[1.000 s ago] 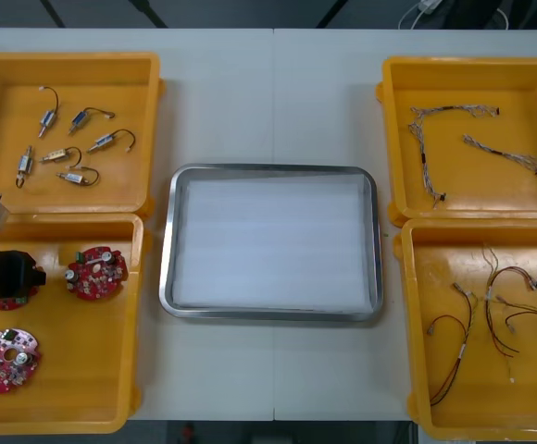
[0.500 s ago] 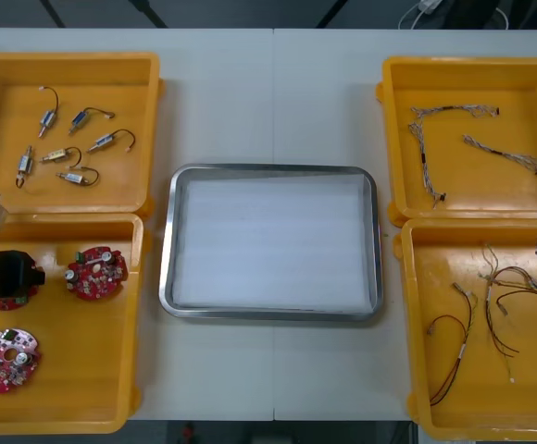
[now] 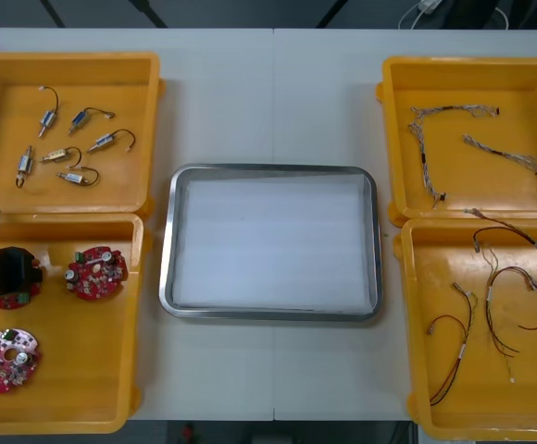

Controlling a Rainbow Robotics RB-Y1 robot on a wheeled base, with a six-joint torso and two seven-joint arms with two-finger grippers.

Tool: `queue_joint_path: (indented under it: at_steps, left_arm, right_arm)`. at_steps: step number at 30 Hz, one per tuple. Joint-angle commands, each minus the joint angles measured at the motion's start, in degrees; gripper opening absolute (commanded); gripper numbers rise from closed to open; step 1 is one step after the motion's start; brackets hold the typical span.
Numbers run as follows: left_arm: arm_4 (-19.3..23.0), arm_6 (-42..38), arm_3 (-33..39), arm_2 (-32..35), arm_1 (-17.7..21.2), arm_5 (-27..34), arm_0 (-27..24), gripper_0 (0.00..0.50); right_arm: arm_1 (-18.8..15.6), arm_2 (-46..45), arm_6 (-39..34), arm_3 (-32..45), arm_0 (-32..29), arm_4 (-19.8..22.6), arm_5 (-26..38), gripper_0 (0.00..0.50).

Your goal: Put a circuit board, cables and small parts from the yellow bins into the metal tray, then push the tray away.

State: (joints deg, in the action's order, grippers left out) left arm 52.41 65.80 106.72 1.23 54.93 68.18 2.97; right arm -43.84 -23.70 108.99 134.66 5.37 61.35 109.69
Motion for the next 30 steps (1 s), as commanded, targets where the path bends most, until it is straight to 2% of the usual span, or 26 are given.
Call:
queue_joint_path:
  at_steps: [1, 2, 4, 11, 16, 22, 24, 30]
  left_arm:
    - [-1.0, -3.2, 0.1, -1.0, 1.9, -0.8, 1.7, 0.122]
    - [-1.1, -3.2, 0.1, -1.0, 1.9, -0.7, 1.7, 0.072]
    - [-1.3, -3.2, 0.2, -1.1, 1.9, -0.8, 1.7, 0.054]
    - [-1.7, -3.1, 0.2, -1.1, 1.9, -1.0, 1.7, 0.034]
    - [-1.6, -3.0, 1.1, -1.2, 2.6, -1.0, 1.7, 0.021]
    - [-0.3, -4.0, 8.2, -1.0, 9.6, 2.8, 1.9, 0.002]
    - [2.4, -4.9, 10.5, 0.5, 12.0, 4.4, 2.1, 0.000]
    - [8.3, -6.6, 16.6, 5.4, 15.9, 9.9, 2.1, 0.000]
  right_arm:
    - [-0.6, 3.6, -5.9, 1.7, 3.6, 0.6, 0.3, 0.000]
    - [-1.0, 4.4, -7.5, 1.7, 4.0, 0.7, 0.3, 0.000]
    - [-1.7, 5.6, -9.9, 1.7, 4.9, 0.9, 0.3, 0.000]
    - [-3.9, 9.3, -17.1, 1.7, 7.1, 1.4, 0.3, 0.000]
    - [-4.9, 9.4, -17.8, 1.7, 7.1, 1.6, 0.3, 0.000]
    - [-5.2, 9.4, -17.8, 1.7, 7.1, 1.2, 0.3, 0.000]
    - [-5.2, 9.4, -17.8, 1.7, 7.1, 1.1, 0.3, 0.000]
    - [-5.2, 9.4, -17.8, 1.7, 7.1, 1.1, 0.3, 0.000]
